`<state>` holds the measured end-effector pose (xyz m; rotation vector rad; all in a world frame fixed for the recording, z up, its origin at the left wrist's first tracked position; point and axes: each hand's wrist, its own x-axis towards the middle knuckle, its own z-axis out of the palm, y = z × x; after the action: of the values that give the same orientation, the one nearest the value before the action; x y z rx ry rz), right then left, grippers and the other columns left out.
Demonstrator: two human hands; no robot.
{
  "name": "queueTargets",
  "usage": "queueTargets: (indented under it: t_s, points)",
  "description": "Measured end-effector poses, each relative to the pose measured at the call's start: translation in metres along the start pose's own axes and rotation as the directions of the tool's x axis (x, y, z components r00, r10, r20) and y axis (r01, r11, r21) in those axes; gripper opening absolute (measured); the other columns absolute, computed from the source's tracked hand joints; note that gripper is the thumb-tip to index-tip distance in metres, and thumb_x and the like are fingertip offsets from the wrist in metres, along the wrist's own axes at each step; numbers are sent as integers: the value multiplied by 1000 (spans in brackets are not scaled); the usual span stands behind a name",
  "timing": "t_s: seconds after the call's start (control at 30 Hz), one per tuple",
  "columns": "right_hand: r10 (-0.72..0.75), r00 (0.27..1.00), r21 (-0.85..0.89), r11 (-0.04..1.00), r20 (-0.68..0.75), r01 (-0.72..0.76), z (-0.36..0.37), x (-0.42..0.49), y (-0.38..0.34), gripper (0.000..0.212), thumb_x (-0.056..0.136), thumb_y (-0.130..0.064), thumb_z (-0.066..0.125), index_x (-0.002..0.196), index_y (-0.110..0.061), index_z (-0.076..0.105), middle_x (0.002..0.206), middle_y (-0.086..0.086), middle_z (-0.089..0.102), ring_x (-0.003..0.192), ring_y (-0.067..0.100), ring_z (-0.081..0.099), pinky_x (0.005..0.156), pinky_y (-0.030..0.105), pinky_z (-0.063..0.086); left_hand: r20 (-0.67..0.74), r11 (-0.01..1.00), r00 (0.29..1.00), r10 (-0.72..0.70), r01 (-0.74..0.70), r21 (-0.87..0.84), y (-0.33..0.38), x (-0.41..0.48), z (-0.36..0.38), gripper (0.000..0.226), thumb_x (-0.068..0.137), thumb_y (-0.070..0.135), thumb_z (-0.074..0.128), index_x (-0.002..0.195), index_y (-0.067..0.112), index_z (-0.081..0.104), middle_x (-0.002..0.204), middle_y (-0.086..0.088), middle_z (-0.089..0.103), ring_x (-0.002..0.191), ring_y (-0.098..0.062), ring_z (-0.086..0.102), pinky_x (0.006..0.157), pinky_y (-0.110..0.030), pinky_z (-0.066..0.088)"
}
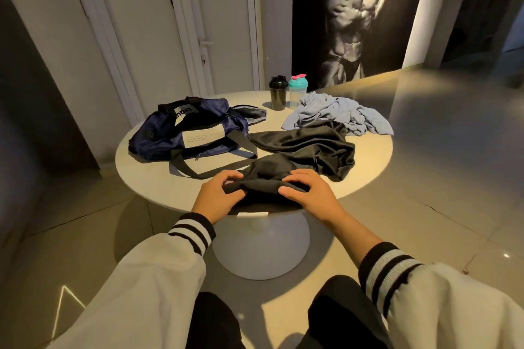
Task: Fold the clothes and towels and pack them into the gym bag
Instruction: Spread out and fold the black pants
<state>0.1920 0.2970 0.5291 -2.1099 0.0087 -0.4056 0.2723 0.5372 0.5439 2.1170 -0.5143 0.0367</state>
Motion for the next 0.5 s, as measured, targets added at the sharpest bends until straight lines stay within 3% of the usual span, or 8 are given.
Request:
queueTargets:
  t_s: [0.1, 0.2, 0.33, 0.4, 0.5]
  points:
    - [-20, 987, -51, 998, 158, 29, -4, 7, 0, 48, 82, -38, 77, 127, -37, 61, 138, -13, 47, 123, 4, 45, 98, 20, 35, -114, 986, 989, -97, 80, -144, 3, 8, 1, 23, 91, 18, 70, 113, 22, 66, 112, 2, 63, 103, -16, 56, 86, -25, 50]
    - [-33, 970, -142, 987, 242, 70, -6, 19, -3, 48, 82, -20, 70, 127, -35, 60, 127, -11, 57, 113, 8, 54, 90, 19, 41, -129, 970, 978, -167, 140, -197, -5, 19, 2, 20, 91, 20, 69, 111, 20, 67, 110, -3, 66, 104, -23, 59, 94, -36, 50]
    - [-48, 998, -118, 992, 34, 52, -2, 37, -10, 29, 87, -12, 62, 111, -26, 70, 106, -8, 69, 97, 9, 60, 79, 19, 45, -121, 946, 975, -187, 146, -290, -13, 25, 3, 20, 92, 25, 69, 111, 20, 68, 108, -1, 68, 102, -21, 61, 96, -42, 53]
    - [-41, 998, -94, 995, -37, 37, 1, 47, -7, 22, 90, -17, 63, 110, -22, 70, 105, -8, 69, 96, 10, 60, 83, 20, 44, -79, 931, 987, -141, 105, -348, -22, 25, 1, 28, 93, 23, 68, 121, 25, 63, 118, 1, 65, 109, -19, 60, 92, -35, 52]
    - [9, 993, -53, 998, -116, -15, 8, 65, -1, 18, 94, -24, 65, 109, -16, 71, 102, -3, 70, 94, 14, 61, 84, 24, 41, 19, 970, 1000, -18, 22, -244, -38, 27, -1, 52, 89, 19, 73, 132, 37, 49, 127, 13, 55, 112, -5, 55, 88, -23, 49]
